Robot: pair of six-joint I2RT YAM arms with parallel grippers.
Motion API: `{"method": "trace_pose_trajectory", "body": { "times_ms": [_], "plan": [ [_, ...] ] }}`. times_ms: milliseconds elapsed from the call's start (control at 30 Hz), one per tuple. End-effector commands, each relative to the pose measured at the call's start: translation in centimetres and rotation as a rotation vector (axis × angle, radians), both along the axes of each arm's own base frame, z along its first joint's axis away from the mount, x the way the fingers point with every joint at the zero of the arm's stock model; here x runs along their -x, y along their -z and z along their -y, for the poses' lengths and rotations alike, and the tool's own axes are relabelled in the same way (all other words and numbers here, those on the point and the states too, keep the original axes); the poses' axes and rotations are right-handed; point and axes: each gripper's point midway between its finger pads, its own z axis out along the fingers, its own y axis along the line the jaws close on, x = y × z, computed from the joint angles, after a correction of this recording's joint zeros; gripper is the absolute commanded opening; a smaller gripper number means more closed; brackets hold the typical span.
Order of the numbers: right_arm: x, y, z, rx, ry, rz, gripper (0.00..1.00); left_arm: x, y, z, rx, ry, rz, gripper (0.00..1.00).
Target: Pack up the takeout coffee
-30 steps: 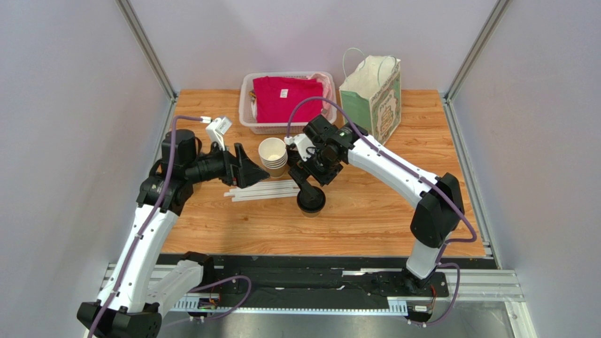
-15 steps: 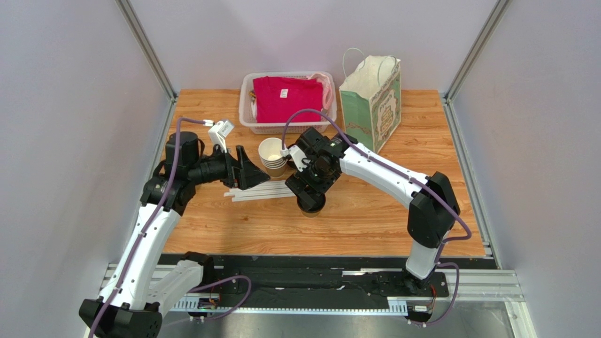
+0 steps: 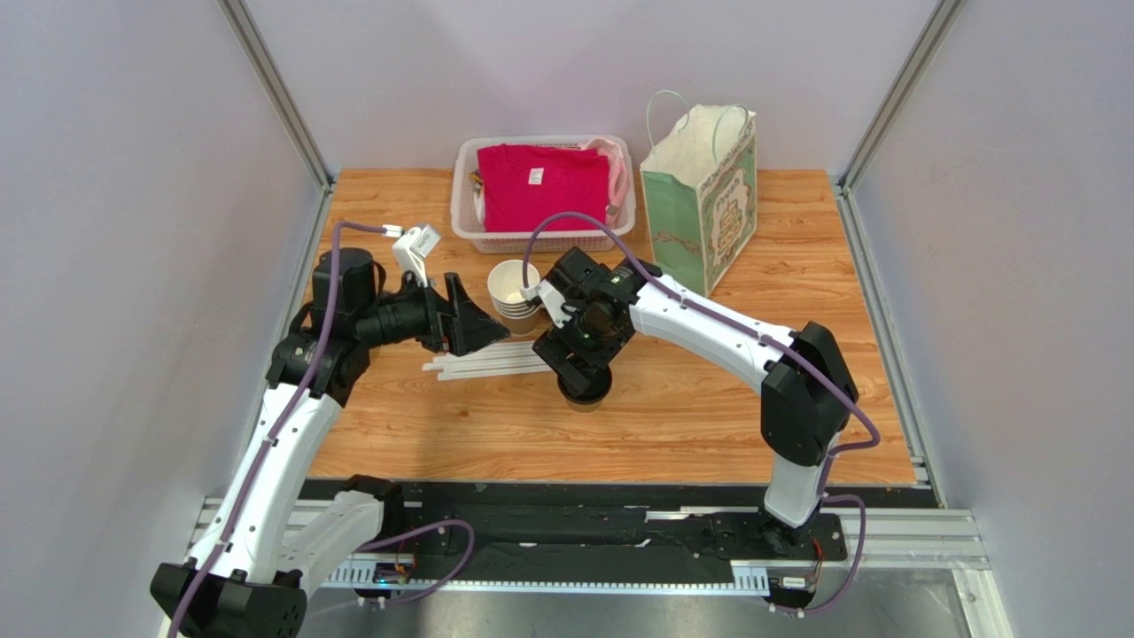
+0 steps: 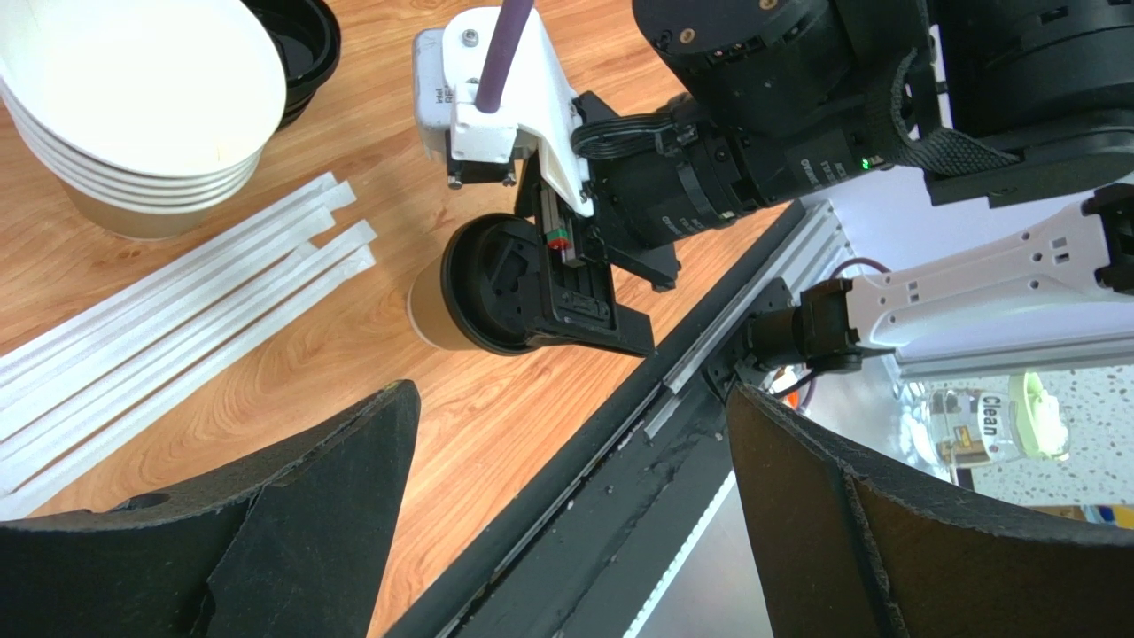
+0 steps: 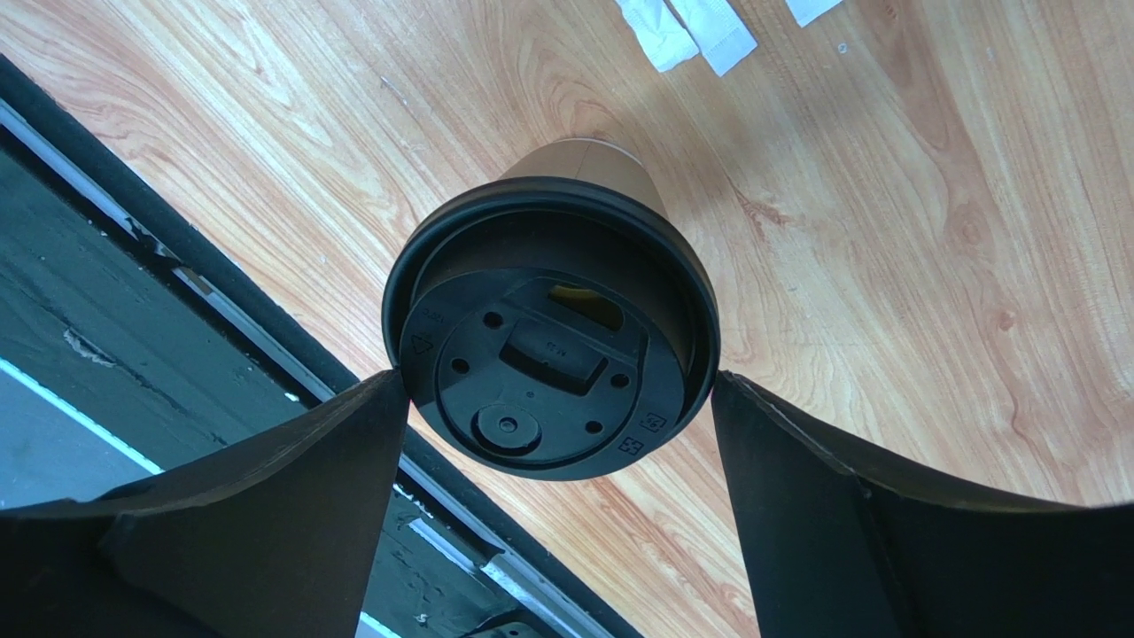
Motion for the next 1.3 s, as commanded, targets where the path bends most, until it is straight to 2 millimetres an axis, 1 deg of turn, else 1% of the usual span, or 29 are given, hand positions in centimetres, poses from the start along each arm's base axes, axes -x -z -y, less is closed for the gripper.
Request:
{"method": "trace_pose_trajectory", "body": {
  "times_ms": [0,133,233,367,400,567,667,700,767,900,967,1000,1067,1133,1200,1233,1267],
  "plan": [
    [-0.5,0.1,-0.7,-0.002,0.004,0.045,0.87,-0.3,-0.3,0.0,0.018,-0.003,0.016,0.94],
    [-0.5,1.0,-0.4,0.031,0.003,0.056,0.83,-0.4,-0.2,-0.1,0.017,-0.007,0.02,0.93],
    [-0.3,1.7,-0.2,0.061,-0.009,0.071,0.81,-0.4,-0.1,-0.2,0.017,-0.011,0.017,0.93],
    [0.1,2.3,-0.1,0.08,-0.024,0.089,0.79,-0.5,-0.1,-0.3,0.017,-0.016,0.017,0.93],
    [-0.2,2.4,0.1,0.1,-0.019,0.111,0.78,-0.6,0.0,-0.3,0.016,-0.017,0.013,0.93],
    [0.0,3.0,0.2,0.115,-0.023,0.124,0.75,-0.8,0.1,-0.4,0.015,-0.023,0.011,0.93],
    [0.1,3.3,0.2,0.124,-0.026,0.131,0.7,-0.9,0.2,-0.4,0.016,-0.022,0.008,0.92],
    [0.2,3.4,0.3,0.129,-0.028,0.132,0.67,-1.0,0.2,-0.5,0.015,-0.026,0.01,0.92],
    [0.3,3.6,0.3,0.134,-0.03,0.137,0.65,-1.0,0.2,-0.5,0.016,-0.026,0.008,0.92],
    [0.4,3.8,0.5,0.142,-0.035,0.145,0.54,-1.1,0.3,-0.6,0.014,-0.03,0.008,0.92],
    [0.2,3.4,0.5,0.141,-0.036,0.157,0.51,-1.2,0.3,-0.6,0.016,-0.031,0.007,0.92],
    [0.1,3.2,0.5,0.14,-0.04,0.16,0.47,-1.2,0.3,-0.6,0.016,-0.029,0.006,0.92],
    [-0.1,2.7,0.4,0.132,-0.039,0.172,0.43,-1.2,0.3,-0.7,0.015,-0.031,0.007,0.92],
    [-0.3,2.3,0.3,0.126,-0.038,0.179,0.35,-1.3,0.3,-0.6,0.016,-0.029,0.006,0.92],
    [-0.7,2.0,0.6,0.128,-0.03,0.187,0.29,-1.3,0.2,-0.6,0.018,-0.029,0.006,0.92],
    [-0.9,1.9,0.8,0.13,-0.028,0.188,0.28,-1.3,0.2,-0.6,0.017,-0.029,0.006,0.92],
    [-1.5,1.6,1.2,0.128,-0.012,0.19,0.25,-1.3,0.2,-0.7,0.018,-0.029,0.007,0.92]
  ]
}}
